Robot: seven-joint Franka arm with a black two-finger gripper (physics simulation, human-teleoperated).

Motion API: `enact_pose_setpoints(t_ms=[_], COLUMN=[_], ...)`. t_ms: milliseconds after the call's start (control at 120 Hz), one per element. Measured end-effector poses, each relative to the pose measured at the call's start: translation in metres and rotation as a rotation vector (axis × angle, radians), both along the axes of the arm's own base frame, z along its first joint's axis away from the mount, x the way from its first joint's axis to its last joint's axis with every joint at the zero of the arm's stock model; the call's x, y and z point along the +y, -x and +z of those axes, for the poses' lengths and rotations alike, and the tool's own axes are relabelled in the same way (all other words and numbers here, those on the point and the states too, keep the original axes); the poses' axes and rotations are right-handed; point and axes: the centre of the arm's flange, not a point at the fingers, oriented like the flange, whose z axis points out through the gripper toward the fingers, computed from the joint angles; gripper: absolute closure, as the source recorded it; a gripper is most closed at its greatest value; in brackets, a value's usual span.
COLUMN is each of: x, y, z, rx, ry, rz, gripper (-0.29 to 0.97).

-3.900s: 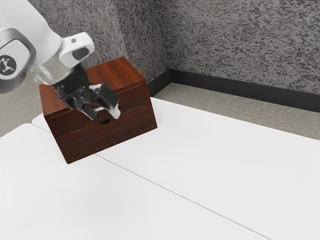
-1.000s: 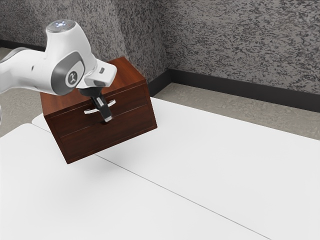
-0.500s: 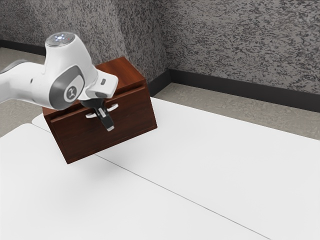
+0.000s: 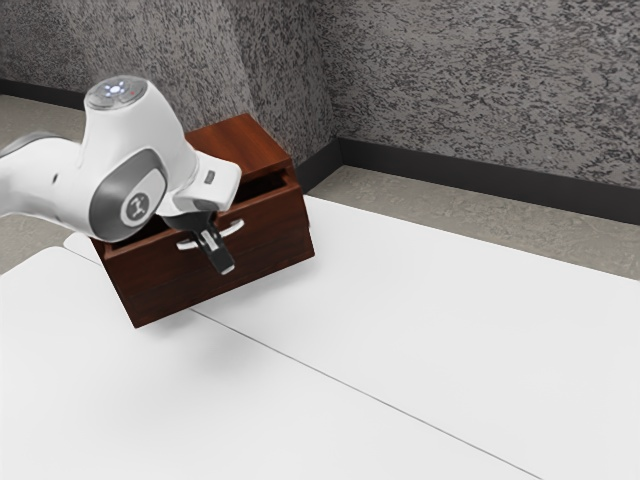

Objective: Pull the drawer handle with one arm to open the drawer

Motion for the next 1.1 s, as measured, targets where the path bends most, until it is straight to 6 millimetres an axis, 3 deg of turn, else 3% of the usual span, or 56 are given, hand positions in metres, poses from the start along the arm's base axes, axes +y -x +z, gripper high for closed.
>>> enact_pose_setpoints(t_ms=[658,1100], x=[-0.039,-0.051], y=[0.022,0.028], z=[-0.002,-0.002], rx=[-0.034,-0.057], ry=[0.007,0.021], rz=[0.012,0.032], gripper=[0.25,0.24])
